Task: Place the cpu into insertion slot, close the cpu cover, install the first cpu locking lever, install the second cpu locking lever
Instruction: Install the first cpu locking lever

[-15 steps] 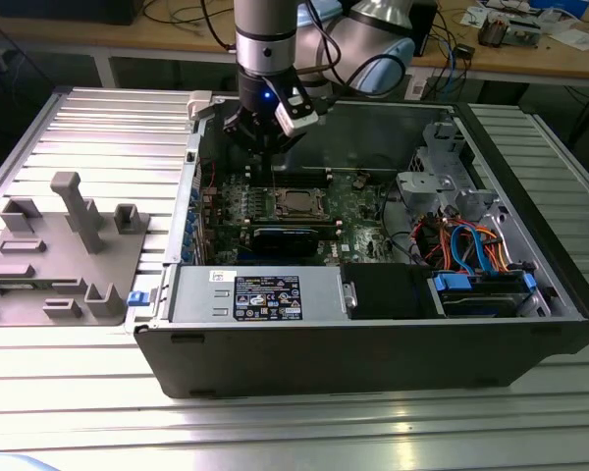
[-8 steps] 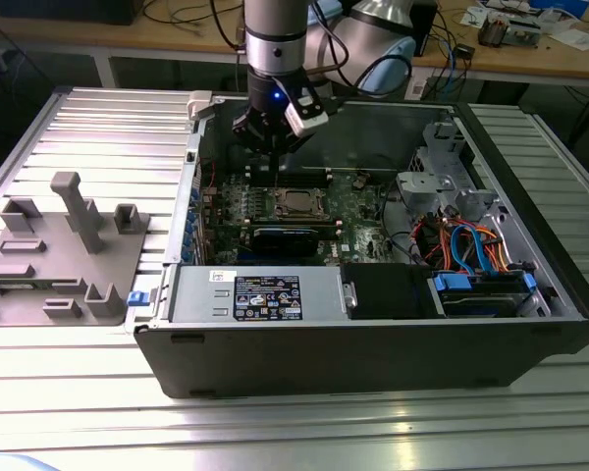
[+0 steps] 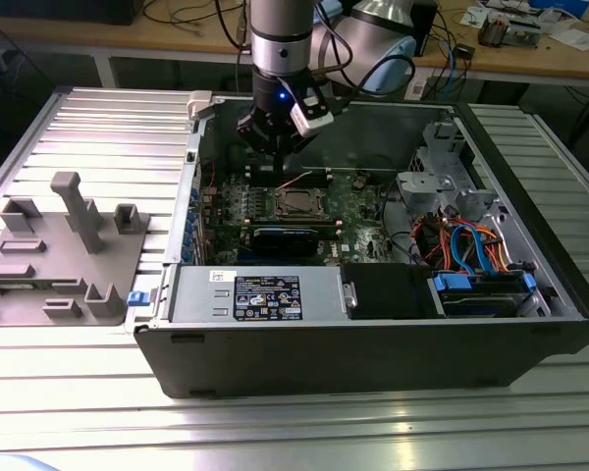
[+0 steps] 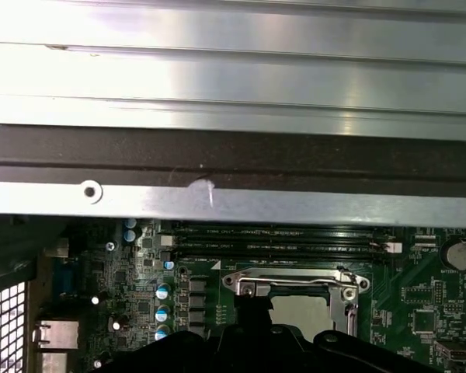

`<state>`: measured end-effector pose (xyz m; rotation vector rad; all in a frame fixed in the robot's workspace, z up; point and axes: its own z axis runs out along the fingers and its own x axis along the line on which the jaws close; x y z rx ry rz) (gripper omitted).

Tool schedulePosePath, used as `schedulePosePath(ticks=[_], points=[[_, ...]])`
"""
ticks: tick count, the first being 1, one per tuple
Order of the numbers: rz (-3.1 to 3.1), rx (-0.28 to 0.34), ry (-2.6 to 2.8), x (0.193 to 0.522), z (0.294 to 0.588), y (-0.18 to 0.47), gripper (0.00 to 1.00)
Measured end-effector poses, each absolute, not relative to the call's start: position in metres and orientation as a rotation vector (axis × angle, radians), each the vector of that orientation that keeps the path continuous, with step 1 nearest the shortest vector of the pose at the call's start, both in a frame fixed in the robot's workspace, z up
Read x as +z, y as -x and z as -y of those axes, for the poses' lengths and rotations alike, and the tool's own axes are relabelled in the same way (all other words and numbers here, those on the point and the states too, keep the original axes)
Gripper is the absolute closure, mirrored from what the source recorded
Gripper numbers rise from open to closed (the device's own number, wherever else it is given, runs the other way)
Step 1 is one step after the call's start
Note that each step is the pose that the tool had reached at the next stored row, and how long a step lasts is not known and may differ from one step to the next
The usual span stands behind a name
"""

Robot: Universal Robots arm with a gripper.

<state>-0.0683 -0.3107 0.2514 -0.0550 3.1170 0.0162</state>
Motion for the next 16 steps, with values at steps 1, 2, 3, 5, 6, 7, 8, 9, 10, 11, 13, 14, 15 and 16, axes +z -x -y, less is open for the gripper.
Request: schedulePosePath(ticks=[1,2,3,5,6,7,8,9,10,11,13,14,15,16], points=[[-3.117,0.016,0.055,0.251,0.311,0.068,0.89],[-3.117,0.023,0.055,0.251,0.311,0.068,0.89],[-3.117,0.037,0.052,0.251,0.311,0.068,0.89],[-3.116,0.066,0.037,0.250,0.311,0.067,0.89],[-3.115,0.076,0.032,0.248,0.311,0.067,0.89],[-3.116,0.076,0.032,0.248,0.311,0.066,0.89],[-3.116,0.076,0.032,0.247,0.311,0.065,0.89],[-3.116,0.076,0.032,0.246,0.311,0.064,0.89],[-3.116,0.076,0.032,0.245,0.311,0.063,0.89],[-3.116,0.076,0.031,0.244,0.310,0.062,0.89],[-3.116,0.076,0.031,0.242,0.310,0.059,0.89],[-3.116,0.076,0.028,0.242,0.310,0.057,0.89],[-3.116,0.076,0.022,0.241,0.310,0.057,0.89],[-3.116,0.076,0.012,0.240,0.310,0.056,0.89]])
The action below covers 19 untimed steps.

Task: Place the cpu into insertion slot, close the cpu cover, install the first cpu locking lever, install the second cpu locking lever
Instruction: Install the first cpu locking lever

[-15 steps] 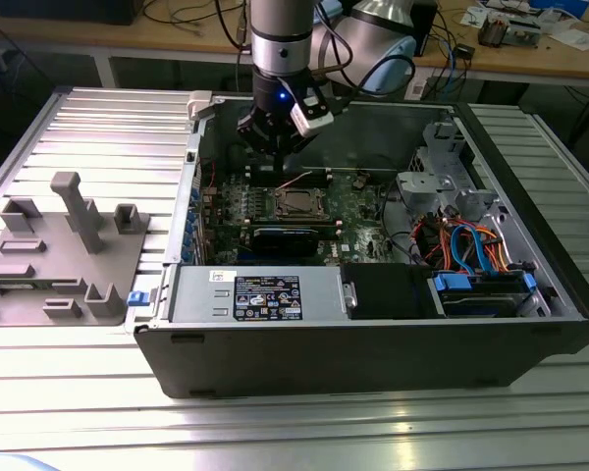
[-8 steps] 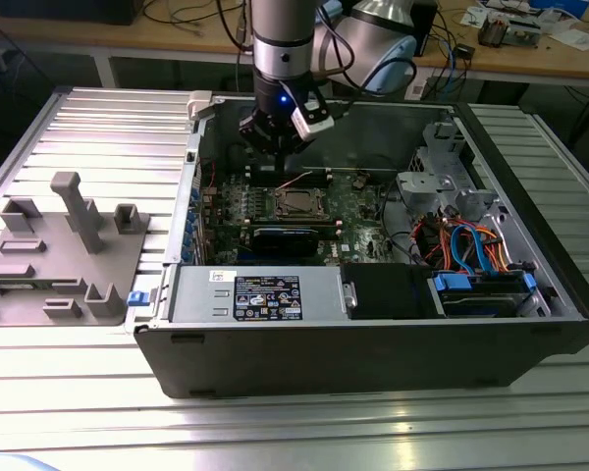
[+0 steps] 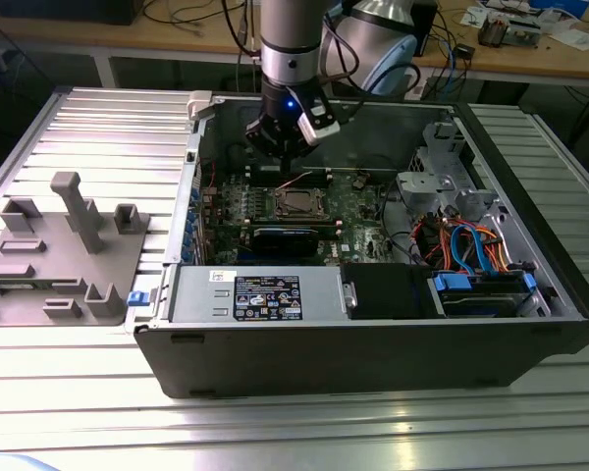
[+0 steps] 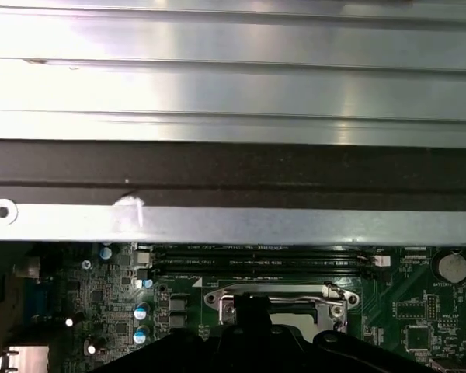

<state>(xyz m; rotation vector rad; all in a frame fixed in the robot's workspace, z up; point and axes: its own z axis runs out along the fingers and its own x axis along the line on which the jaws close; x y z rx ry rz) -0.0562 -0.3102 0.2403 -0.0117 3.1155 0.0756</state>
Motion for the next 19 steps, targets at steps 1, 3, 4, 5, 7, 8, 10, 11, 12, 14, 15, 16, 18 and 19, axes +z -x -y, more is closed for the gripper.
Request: schedulePosePath(ticks=[1,3,4,5,7,8,10,11,12,14,15,16,18,19], points=[[-3.115,0.075,-0.006,0.239,0.310,0.056,0.89],[-3.115,0.075,-0.007,0.238,0.310,0.055,0.89],[-3.115,0.076,-0.007,0.237,0.310,0.054,0.89],[-3.115,0.075,-0.007,0.237,0.309,0.053,0.89],[-3.115,0.075,-0.007,0.235,0.309,0.051,0.89],[-3.115,0.075,-0.008,0.235,0.307,0.050,0.89],[-3.115,0.075,-0.007,0.234,0.305,0.049,0.89],[-3.115,0.075,-0.007,0.234,0.304,0.049,0.89],[-3.115,0.075,-0.007,0.233,0.303,0.048,0.89],[-3.115,0.075,-0.007,0.232,0.301,0.045,0.89],[-3.115,0.075,-0.007,0.232,0.301,0.045,0.89],[-3.115,0.075,-0.007,0.231,0.301,0.043,0.89],[-3.115,0.074,-0.007,0.230,0.301,0.042,0.89],[-3.115,0.074,-0.007,0.230,0.301,0.040,0.89]])
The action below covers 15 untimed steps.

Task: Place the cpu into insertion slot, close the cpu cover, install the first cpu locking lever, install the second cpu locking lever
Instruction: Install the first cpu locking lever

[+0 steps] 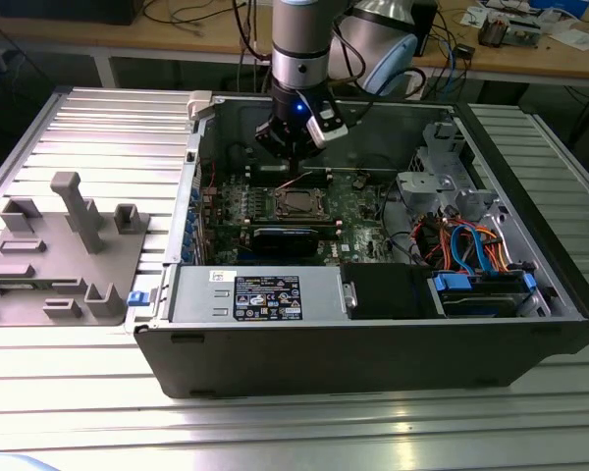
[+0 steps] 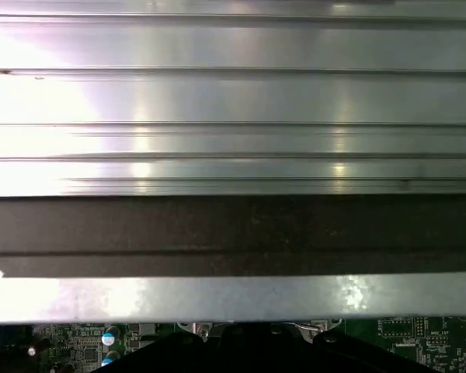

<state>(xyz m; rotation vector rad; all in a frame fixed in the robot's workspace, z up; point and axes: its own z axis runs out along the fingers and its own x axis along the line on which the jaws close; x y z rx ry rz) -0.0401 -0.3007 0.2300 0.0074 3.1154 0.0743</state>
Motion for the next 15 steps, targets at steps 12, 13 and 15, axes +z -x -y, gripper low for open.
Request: schedulePosePath(ticks=[12,13,15], points=[[-3.116,0.074,-0.007,0.223,0.300,0.021,0.89],[-3.116,0.074,-0.007,0.222,0.300,0.021,0.89],[-3.116,0.074,-0.007,0.221,0.300,0.020,0.89]])
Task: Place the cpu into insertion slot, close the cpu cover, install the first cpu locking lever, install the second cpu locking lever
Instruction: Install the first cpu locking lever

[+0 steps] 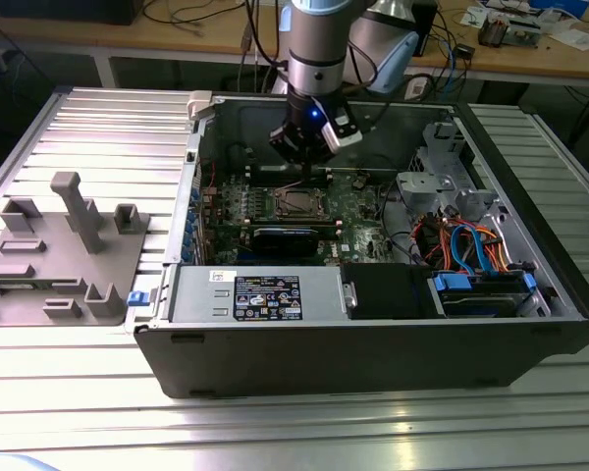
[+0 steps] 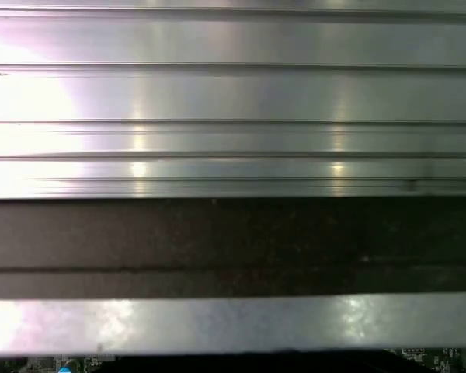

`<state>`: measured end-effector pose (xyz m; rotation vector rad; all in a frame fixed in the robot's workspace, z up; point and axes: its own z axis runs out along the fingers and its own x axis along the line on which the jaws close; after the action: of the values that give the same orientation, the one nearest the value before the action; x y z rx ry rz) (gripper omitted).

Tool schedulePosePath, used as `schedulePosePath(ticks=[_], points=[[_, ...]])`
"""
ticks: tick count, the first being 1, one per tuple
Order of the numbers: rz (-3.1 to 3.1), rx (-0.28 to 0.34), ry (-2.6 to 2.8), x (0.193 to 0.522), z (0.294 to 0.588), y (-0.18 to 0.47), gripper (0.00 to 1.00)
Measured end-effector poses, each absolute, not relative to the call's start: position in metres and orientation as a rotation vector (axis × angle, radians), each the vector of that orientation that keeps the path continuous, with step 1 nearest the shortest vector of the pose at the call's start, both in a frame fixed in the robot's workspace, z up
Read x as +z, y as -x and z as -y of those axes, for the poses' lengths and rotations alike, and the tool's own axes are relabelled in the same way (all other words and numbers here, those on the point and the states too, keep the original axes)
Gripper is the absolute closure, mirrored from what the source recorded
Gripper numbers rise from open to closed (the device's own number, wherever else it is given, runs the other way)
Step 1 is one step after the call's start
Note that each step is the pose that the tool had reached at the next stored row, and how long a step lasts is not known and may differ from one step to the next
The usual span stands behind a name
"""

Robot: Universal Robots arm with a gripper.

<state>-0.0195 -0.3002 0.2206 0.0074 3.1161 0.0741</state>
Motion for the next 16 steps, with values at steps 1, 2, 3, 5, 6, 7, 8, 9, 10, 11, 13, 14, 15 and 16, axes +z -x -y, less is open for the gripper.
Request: schedulePosePath(ticks=[1,2,3,5,6,7,8,9,10,11,13,14,15,16], points=[[-3.116,0.074,-0.007,0.220,0.300,0.019,0.89],[-3.116,0.074,-0.007,0.219,0.300,0.018,0.89],[-3.116,0.074,-0.007,0.218,0.300,0.018,0.89],[-3.116,0.074,-0.008,0.216,0.300,0.017,0.89],[-3.116,0.074,-0.008,0.215,0.300,0.017,0.89],[-3.116,0.074,-0.008,0.213,0.300,0.017,0.89],[-3.116,0.074,-0.008,0.212,0.300,0.017,0.89],[-3.116,0.074,-0.007,0.211,0.300,0.017,0.89],[-3.116,0.074,-0.007,0.210,0.300,0.017,0.89],[-3.116,0.074,-0.007,0.209,0.300,0.017,0.89],[-3.117,0.074,-0.007,0.208,0.300,0.016,0.89],[-3.117,0.074,-0.008,0.207,0.300,0.016,0.89],[-3.117,0.074,-0.008,0.206,0.300,0.016,0.89],[-3.117,0.074,-0.007,0.205,0.300,0.016,0.89]])
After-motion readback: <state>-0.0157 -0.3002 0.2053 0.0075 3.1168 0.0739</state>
